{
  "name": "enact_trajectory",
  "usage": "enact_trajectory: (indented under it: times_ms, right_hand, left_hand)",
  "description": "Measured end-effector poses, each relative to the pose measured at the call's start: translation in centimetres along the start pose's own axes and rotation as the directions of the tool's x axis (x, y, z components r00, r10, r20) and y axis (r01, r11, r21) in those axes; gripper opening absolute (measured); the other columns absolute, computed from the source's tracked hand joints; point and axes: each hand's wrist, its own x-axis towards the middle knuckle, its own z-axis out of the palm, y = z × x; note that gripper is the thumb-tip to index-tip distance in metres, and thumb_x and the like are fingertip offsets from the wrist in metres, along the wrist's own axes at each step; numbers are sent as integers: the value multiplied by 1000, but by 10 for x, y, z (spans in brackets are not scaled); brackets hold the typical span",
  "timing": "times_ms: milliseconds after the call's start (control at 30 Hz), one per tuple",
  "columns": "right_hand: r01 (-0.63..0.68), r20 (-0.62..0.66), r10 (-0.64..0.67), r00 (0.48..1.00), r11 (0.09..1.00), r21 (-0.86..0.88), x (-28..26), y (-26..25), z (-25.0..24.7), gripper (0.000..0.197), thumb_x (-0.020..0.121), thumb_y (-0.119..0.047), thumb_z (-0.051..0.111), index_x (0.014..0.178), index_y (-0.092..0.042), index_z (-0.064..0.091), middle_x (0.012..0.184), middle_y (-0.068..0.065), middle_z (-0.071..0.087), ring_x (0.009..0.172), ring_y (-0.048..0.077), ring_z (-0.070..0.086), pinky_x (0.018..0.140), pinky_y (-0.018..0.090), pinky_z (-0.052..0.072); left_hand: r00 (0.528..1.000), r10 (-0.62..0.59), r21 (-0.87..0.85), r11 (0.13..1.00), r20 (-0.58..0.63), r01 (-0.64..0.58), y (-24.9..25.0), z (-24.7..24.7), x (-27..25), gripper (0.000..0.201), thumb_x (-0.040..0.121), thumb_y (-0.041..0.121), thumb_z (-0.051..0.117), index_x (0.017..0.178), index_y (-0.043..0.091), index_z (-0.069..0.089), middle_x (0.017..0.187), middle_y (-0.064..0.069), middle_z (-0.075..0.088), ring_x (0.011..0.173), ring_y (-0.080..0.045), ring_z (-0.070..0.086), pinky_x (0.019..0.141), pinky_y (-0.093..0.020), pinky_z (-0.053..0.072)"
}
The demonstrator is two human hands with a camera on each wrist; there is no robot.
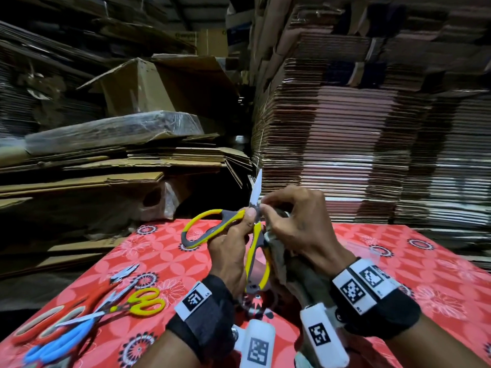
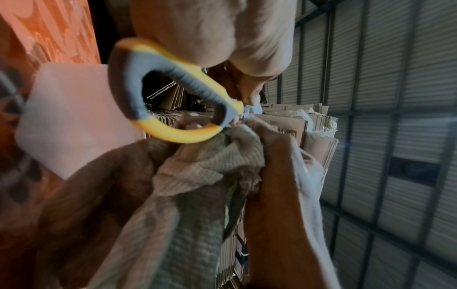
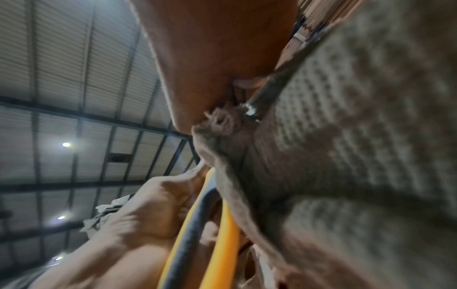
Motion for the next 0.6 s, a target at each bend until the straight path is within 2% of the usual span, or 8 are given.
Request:
enact_trajectory:
  times_ms: [100, 233, 300, 367, 433, 500, 533, 600]
  right_hand:
    - [-57, -32, 58, 998, 998, 25, 6, 7, -6, 7, 80, -14, 83, 84, -20, 84, 78, -10, 78, 72, 0, 72, 71, 28, 59]
    - [-73, -100, 71, 992, 997, -21, 4, 13, -9, 7, 80, -16, 82, 84, -20, 84, 79, -10, 78, 71, 1, 71, 70, 29, 59]
    - [-37, -36, 37, 999, 999, 16, -1, 3, -3, 7, 79, -14, 83, 82, -20, 84, 77, -11, 77, 71, 0, 71, 68, 22, 58]
    - [-51, -13, 52, 999, 998, 46, 2, 3, -3, 6, 79, -15, 84, 82, -20, 84, 75, -13, 77, 70, -4, 71, 66, 17, 56]
    - [-100, -63, 101, 993, 995, 18, 8, 12, -11, 4, 80, -19, 83, 83, -22, 84, 75, -14, 76, 70, -5, 70, 67, 18, 57]
    - [-125, -111, 122, 986, 992, -21, 10, 19, -17, 3, 81, -21, 82, 84, -22, 84, 75, -15, 76, 70, -5, 70, 68, 21, 58]
    - [-126, -113, 123, 986, 992, -23, 8, 18, -17, 3, 82, -20, 82, 83, -22, 84, 75, -15, 76, 69, -5, 70, 68, 21, 58]
    - [-98, -69, 98, 993, 995, 7, 4, 9, -12, 3, 81, -18, 83, 83, -21, 83, 75, -14, 76, 70, -6, 70, 67, 17, 56]
  left_hand:
    - [1000, 8, 18, 1000, 5, -8, 3, -2, 0, 16, 87, 17, 81, 95, 3, 80, 94, -13, 80, 79, -22, 76, 68, -30, 58]
    - [1000, -4, 18, 1000, 25, 4, 1, -3, 3, 30, 82, 21, 86, 101, 0, 79, 103, -17, 78, 89, -29, 75, 78, -38, 62]
    - [999, -30, 19, 999, 30, 30, -2, -5, 6, 55, 64, 40, 98, 102, 4, 81, 110, -19, 77, 106, -39, 73, 92, -50, 61]
    - [998, -48, 18, 999, 44, 47, -3, -6, 7, 82, 42, 55, 102, 105, 7, 81, 116, -23, 75, 118, -46, 67, 102, -62, 54]
    - [998, -36, 42, 999, 45, 34, -4, -7, 10, 75, 44, 54, 102, 100, 9, 82, 114, -21, 76, 117, -45, 68, 103, -61, 54]
    - [998, -13, 81, 997, 65, 8, -2, -7, 7, 47, 64, 38, 98, 97, 8, 82, 107, -16, 79, 111, -38, 72, 102, -54, 56]
    - [997, -10, 79, 997, 70, 4, -1, -7, 5, 35, 72, 29, 94, 97, 7, 82, 105, -15, 79, 107, -36, 74, 99, -50, 58]
    - [997, -17, 55, 998, 73, 13, -1, -5, 2, 31, 76, 23, 91, 99, 5, 81, 107, -17, 79, 105, -35, 74, 97, -48, 59]
